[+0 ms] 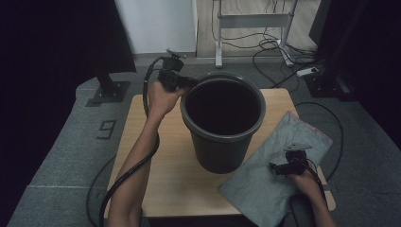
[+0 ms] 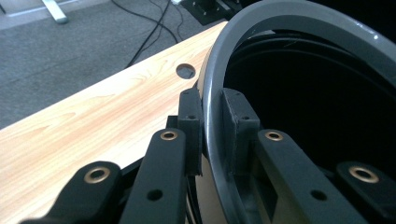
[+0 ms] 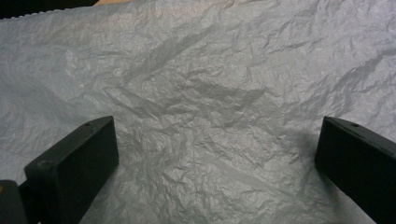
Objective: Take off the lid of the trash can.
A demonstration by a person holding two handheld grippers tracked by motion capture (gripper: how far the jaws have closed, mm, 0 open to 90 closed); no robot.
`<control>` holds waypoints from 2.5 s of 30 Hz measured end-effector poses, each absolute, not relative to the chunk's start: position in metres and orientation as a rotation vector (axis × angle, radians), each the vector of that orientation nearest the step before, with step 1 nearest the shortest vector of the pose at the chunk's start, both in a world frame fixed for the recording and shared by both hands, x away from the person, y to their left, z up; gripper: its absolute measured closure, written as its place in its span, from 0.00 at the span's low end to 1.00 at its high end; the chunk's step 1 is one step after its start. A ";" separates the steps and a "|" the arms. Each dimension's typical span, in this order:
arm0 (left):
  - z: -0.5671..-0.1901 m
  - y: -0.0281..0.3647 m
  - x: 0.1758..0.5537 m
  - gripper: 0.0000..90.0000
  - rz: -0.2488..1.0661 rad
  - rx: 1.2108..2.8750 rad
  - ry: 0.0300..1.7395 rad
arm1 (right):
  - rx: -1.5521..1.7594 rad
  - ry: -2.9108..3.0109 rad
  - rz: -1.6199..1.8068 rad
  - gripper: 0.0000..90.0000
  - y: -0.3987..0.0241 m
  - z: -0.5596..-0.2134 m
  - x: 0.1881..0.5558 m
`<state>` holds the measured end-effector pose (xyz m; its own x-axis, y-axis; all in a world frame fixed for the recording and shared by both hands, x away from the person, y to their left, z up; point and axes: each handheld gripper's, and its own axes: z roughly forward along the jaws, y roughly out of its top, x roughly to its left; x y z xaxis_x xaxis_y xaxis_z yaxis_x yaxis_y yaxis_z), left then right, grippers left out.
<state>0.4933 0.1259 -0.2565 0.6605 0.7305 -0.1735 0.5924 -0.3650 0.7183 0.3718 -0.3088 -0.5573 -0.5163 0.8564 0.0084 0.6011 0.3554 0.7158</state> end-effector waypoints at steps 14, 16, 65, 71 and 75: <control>-0.251 0.135 0.497 0.88 0.080 2.010 1.048 | 1.279 2.256 0.957 0.00 -0.309 -0.557 0.372; -0.250 0.136 0.498 0.88 0.066 2.009 1.054 | 1.279 2.256 0.957 0.00 -0.309 -0.557 0.372; -0.244 0.184 0.493 0.88 0.036 1.960 1.154 | 1.279 2.256 0.957 0.00 -0.309 -0.557 0.372; -0.245 0.196 0.491 0.88 0.061 1.950 1.171 | 1.279 2.256 0.957 0.00 -0.309 -0.557 0.372; -0.247 0.204 0.489 0.88 0.071 1.946 1.185 | 1.279 2.255 0.957 0.00 -0.309 -0.557 0.372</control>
<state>0.4894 0.2038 -0.2470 0.5520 0.7564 -0.3511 0.7093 -0.2045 0.6746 0.3718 -0.3088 -0.5573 -0.5163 0.8563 0.0079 0.6007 0.3556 0.7160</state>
